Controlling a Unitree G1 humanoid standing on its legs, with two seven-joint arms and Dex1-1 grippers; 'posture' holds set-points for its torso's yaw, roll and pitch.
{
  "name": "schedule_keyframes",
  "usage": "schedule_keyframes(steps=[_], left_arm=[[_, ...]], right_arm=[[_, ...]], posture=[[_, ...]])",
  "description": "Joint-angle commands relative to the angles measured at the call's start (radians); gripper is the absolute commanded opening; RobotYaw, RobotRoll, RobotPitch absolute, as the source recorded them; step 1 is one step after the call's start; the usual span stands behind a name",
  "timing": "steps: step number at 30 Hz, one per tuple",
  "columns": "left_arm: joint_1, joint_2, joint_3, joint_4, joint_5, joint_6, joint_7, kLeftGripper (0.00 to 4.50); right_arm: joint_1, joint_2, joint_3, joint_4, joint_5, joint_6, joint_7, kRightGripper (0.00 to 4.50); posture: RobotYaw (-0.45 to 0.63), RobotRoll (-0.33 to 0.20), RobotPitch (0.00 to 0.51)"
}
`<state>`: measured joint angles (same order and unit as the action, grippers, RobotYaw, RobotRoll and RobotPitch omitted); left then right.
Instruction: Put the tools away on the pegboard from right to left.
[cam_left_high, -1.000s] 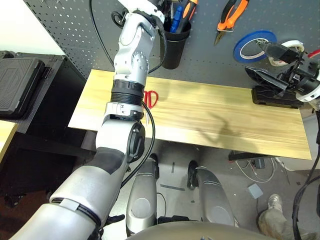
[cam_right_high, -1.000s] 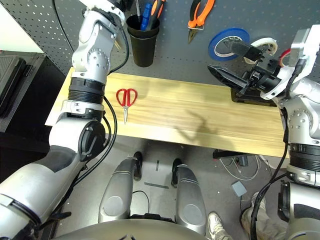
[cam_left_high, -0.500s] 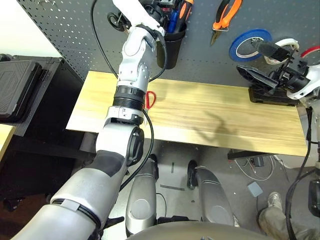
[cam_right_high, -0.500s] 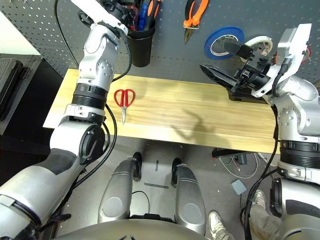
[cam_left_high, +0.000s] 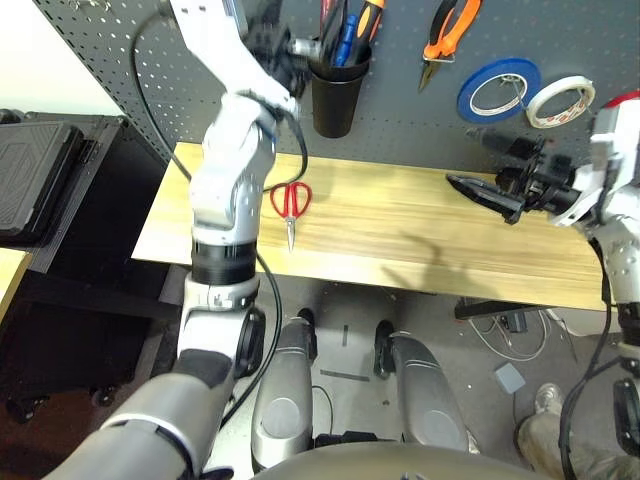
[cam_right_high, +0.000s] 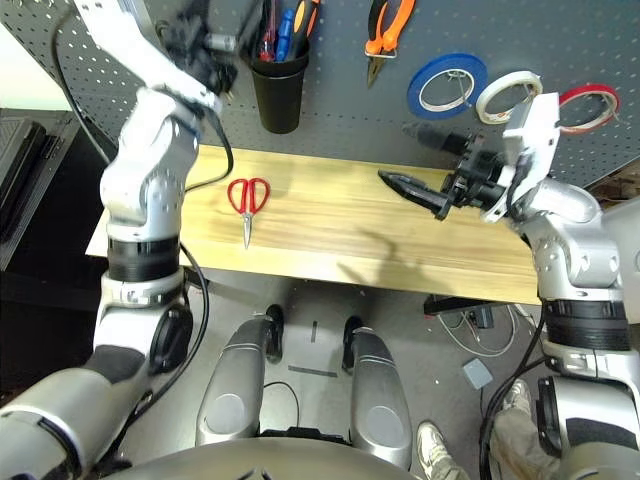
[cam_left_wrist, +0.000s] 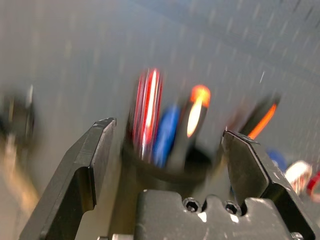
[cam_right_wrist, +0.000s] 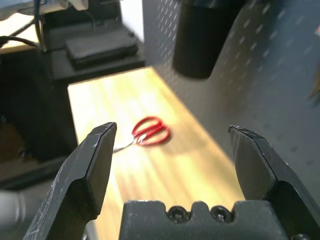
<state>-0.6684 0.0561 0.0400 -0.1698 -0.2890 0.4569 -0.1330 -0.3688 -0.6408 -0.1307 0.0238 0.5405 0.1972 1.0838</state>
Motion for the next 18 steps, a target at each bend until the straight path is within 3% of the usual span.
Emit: schedule_keyframes(steps=[1, 9, 18], left_arm=[[0.105, -0.022, -0.034, -0.015, 0.022, 0.021, 0.024, 4.46], [0.252, -0.018, -0.04, 0.151, 0.094, 0.004, 0.06, 4.46], [0.251, 0.003, 0.013, 0.431, 0.147, -0.071, 0.101, 4.46]], right_arm=[[0.041, -0.001, 0.056, -0.009, -0.07, 0.003, -0.015, 4.5], [0.056, 0.042, 0.195, 0.026, -0.258, 0.018, -0.128, 4.5], [0.006, 0.126, 0.319, 0.043, -0.444, 0.124, -0.309, 4.5]], posture=[[0.14, 0.0, 0.27], [0.15, 0.0, 0.291], [0.14, 0.0, 0.303]])
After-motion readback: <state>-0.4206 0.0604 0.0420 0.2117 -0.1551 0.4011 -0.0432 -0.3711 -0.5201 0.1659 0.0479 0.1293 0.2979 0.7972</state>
